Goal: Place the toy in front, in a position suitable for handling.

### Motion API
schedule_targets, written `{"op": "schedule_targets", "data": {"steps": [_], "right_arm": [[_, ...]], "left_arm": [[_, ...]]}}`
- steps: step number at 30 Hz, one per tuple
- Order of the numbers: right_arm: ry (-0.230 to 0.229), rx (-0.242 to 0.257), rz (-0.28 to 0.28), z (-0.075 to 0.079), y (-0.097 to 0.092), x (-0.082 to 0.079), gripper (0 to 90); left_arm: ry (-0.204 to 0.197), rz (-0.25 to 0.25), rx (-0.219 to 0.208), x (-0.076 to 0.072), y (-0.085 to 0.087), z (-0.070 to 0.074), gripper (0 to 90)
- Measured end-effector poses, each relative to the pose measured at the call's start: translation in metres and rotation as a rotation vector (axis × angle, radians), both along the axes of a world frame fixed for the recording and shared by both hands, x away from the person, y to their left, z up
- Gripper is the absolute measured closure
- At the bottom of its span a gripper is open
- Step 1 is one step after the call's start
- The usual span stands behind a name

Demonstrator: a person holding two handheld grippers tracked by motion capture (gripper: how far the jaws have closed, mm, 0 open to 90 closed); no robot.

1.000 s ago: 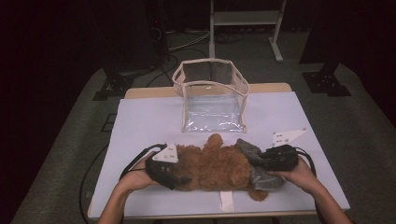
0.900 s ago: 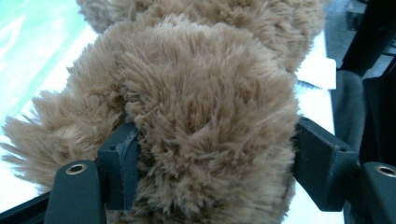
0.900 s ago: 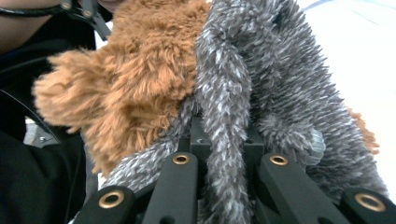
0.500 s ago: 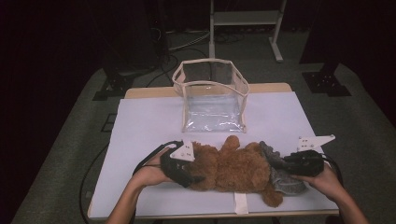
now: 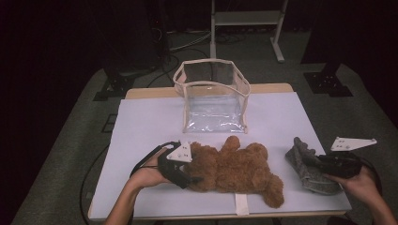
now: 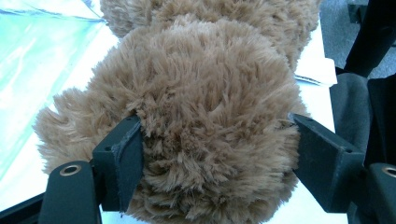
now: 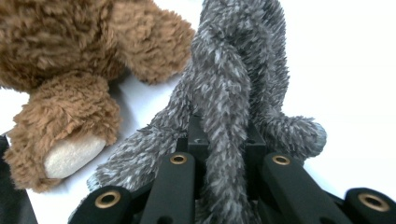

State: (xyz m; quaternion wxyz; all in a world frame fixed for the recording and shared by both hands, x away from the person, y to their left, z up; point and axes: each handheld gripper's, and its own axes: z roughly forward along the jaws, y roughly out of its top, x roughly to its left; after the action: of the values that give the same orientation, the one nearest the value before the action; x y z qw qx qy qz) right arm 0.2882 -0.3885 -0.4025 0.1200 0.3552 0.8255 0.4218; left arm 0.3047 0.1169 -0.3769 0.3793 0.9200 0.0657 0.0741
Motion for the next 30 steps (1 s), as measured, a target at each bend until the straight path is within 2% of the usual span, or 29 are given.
{"op": "schedule_targets", "data": {"steps": [2,4,5,8,9,12,14,18,23,26,30], "right_arm": [[-0.023,-0.01,-0.009,0.007,-0.002,-0.001,79.0],[-0.028,0.001,-0.006,0.009,-0.002,0.0,79.0],[-0.026,-0.009,-0.002,0.008,0.0,0.002,78.9],[-0.003,-0.025,0.005,-0.001,0.007,0.006,77.0],[0.015,-0.046,0.008,-0.012,0.013,0.01,73.9],[0.061,-0.085,0.019,-0.032,0.023,0.016,66.7],[0.063,-0.083,0.029,-0.036,0.025,0.017,62.7],[0.025,-0.035,0.037,-0.017,0.021,0.012,53.0],[-0.027,-0.01,0.062,0.008,0.023,0.003,50.1],[-0.036,0.011,0.124,0.013,0.035,-0.001,48.9],[-0.033,0.052,0.225,0.009,0.061,-0.004,46.5]], "left_arm": [[-0.003,0.001,0.0,0.0,-0.001,0.001,22.9],[-0.006,0.0,0.003,0.0,-0.001,0.001,22.6],[-0.006,0.002,-0.003,0.0,-0.001,0.0,22.4],[-0.006,0.002,-0.01,0.0,0.0,-0.001,22.1],[-0.007,0.002,-0.011,0.0,0.001,-0.001,22.1],[-0.005,0.004,-0.015,0.0,0.002,-0.001,21.6],[-0.005,0.003,-0.016,0.0,0.002,0.0,21.3],[-0.013,0.006,-0.027,0.0,0.005,0.004,21.1],[-0.034,0.013,-0.058,-0.003,0.011,0.011,21.1],[-0.052,0.02,-0.07,-0.005,0.018,0.016,20.9],[-0.061,0.034,-0.084,-0.007,0.029,0.013,19.8]]}}
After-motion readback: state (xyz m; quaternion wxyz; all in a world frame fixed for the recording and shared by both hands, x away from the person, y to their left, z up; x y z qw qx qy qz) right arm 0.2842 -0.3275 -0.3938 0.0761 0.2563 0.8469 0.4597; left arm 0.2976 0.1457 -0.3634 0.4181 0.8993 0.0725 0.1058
